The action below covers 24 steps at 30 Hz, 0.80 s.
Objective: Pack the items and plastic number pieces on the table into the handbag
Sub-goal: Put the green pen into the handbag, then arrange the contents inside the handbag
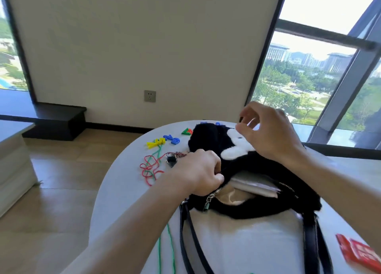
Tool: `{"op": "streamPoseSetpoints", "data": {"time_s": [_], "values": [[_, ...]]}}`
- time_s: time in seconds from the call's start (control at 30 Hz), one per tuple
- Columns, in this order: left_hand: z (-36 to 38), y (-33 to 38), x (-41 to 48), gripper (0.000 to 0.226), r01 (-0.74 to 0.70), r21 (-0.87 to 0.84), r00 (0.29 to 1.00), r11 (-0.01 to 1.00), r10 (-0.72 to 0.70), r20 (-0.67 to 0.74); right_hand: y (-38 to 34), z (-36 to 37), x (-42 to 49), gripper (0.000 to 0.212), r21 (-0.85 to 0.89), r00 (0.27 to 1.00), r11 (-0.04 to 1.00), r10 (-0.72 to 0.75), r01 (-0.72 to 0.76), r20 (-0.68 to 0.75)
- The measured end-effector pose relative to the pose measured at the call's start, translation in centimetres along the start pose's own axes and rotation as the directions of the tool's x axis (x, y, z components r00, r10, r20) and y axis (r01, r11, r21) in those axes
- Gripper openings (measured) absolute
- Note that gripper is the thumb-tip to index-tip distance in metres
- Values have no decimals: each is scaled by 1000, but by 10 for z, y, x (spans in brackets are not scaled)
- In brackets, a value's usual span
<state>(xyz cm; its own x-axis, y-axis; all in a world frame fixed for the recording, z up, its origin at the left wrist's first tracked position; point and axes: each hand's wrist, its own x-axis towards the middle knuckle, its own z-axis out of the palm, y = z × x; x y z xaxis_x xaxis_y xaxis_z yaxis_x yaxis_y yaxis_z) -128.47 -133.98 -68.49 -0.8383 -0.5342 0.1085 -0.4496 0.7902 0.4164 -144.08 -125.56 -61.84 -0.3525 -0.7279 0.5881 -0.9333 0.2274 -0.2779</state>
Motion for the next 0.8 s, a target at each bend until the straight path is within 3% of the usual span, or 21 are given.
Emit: {"op": "streamPoseSetpoints", "data": {"time_s": [0.23,0.5,0.7,0.8], "values": [[-6,1,0,26,-87,52,994,995,84,67,38,32,103,41,-284,956,958,126,-48,266],[-16,-10,8,38,-127,-7,978,992,127,168,69,103,164,35,-401,858,911,278,-94,431],[-28,-21,27,33,-66,-44,997,997,67,24,86,147,196,53,-516,719,854,401,-69,568],[-28,-26,33,36,-54,-38,997,998,52,-48,93,162,195,64,-539,570,842,453,-22,685]]}}
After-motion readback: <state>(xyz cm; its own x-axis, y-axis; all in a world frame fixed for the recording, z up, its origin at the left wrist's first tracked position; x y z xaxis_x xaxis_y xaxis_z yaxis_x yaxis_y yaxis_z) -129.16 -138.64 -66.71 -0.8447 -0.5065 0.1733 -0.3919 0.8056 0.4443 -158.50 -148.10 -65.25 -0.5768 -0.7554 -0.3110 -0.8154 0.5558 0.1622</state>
